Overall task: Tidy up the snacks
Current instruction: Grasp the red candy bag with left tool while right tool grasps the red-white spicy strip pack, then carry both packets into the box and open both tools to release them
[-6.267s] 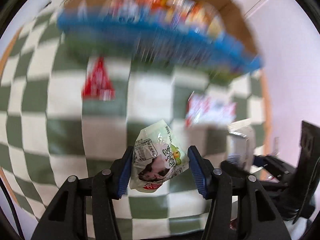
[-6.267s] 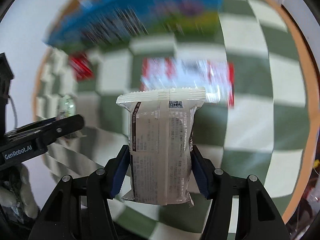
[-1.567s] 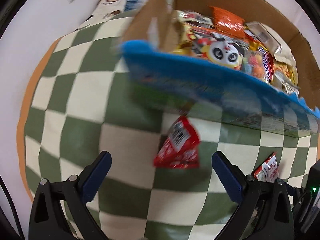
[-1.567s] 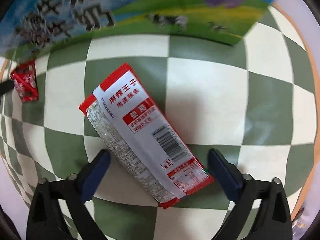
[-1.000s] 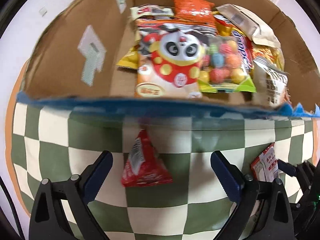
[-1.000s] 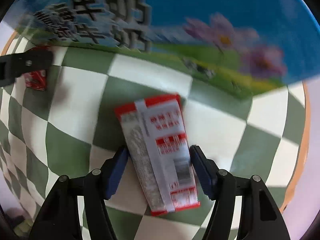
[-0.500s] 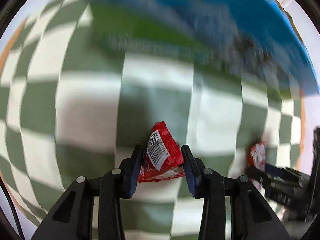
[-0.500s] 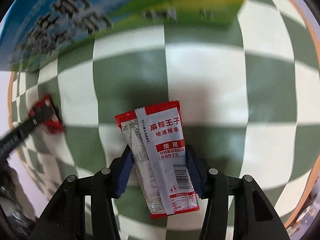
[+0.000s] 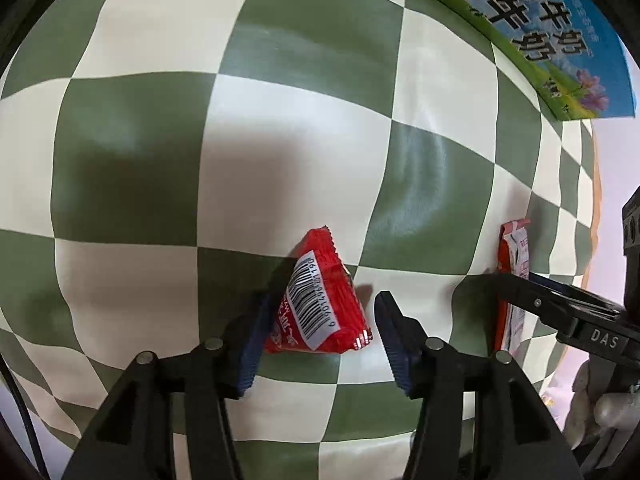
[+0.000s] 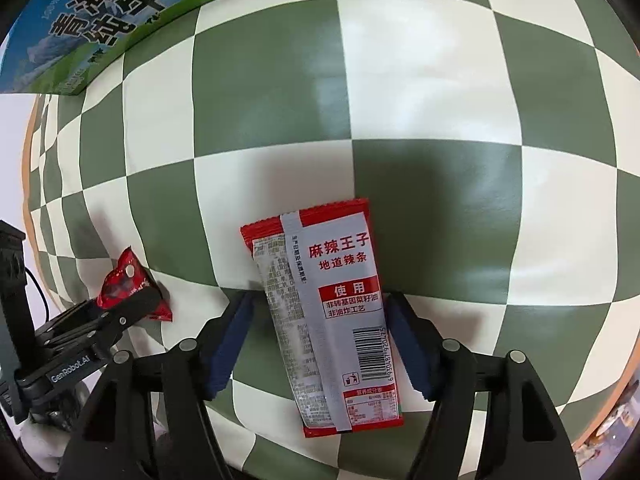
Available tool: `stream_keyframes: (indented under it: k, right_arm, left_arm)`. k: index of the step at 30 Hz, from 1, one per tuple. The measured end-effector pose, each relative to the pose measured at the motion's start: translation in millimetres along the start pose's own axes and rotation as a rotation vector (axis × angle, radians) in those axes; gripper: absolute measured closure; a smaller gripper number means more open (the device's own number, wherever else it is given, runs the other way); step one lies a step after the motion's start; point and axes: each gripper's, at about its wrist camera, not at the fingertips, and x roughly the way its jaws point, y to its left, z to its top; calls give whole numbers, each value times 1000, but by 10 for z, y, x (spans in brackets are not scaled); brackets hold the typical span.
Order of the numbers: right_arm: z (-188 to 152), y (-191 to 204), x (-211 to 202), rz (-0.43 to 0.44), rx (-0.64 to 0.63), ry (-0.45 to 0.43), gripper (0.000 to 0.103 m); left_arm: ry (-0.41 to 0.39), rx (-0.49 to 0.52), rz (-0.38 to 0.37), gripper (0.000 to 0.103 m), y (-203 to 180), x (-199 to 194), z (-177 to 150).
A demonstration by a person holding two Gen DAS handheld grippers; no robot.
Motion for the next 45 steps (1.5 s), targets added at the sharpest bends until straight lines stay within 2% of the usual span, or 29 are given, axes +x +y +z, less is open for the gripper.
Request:
stream_keyframes:
  k: [3, 7, 9, 11, 14, 17, 18, 19, 22, 26, 27, 28, 31, 35, 36, 40, 45]
  right_arm:
    - [11, 87, 2, -20, -28, 9, 30]
    - [-199, 139, 3, -61, -53, -13, 31]
    - [-308, 200, 18, -99, -10, -49, 43]
    - [-311, 122, -27, -67, 55, -73, 47]
    - [-300, -15, -101, 53, 201, -86, 46]
    - [-255, 4, -126, 69, 208, -65, 40]
    - [-239, 9, -147, 61, 200, -66, 40]
    - [-318, -17, 24, 49, 188, -63, 38]
    - [-386, 164, 132, -11, 127, -58, 35]
    - [-435, 372, 195, -82, 96, -96, 36]
    - [-471, 414, 182, -110, 90, -111, 38]
    - [-494, 455, 179, -135, 80, -121, 43]
    - [-686, 592, 218, -154, 53, -145, 52]
    - [-766, 561, 59, -118, 54, -163, 55]
    - [-828, 444, -61, -108, 53, -174, 55]
    - [-871, 436, -367, -67, 49, -221, 55]
    - [-963, 529, -920, 21, 34, -299, 55]
  left_arm:
    - [-5, 10, 23, 52, -67, 34, -15]
    - [-22, 23, 56, 52, -161, 22, -36]
    - [-37, 27, 85, 54, -124, -21, -95]
    - [-47, 39, 105, 55, -188, -43, -78]
    - [-42, 43, 90, 55, -269, -21, -49]
    - [-35, 46, 95, 55, -313, 10, -20]
    - [-35, 49, 98, 55, -315, 21, -4]
    - [-39, 54, 105, 55, -341, 31, -3]
    - [-51, 80, 138, 55, -444, 48, 27]
    - [-70, 112, 179, 64, -558, 70, -2]
    - [-71, 113, 179, 65, -571, 69, -1]
    - [-74, 112, 180, 65, -585, 67, 0]
    - [-81, 107, 170, 67, -646, 61, 2]
    - [-98, 109, 152, 68, -803, -72, -8]
    - [-103, 111, 148, 68, -839, -87, -18]
    - [-131, 121, 116, 68, -902, -318, -25]
    - [-195, 131, 46, 68, -1078, -804, 125]
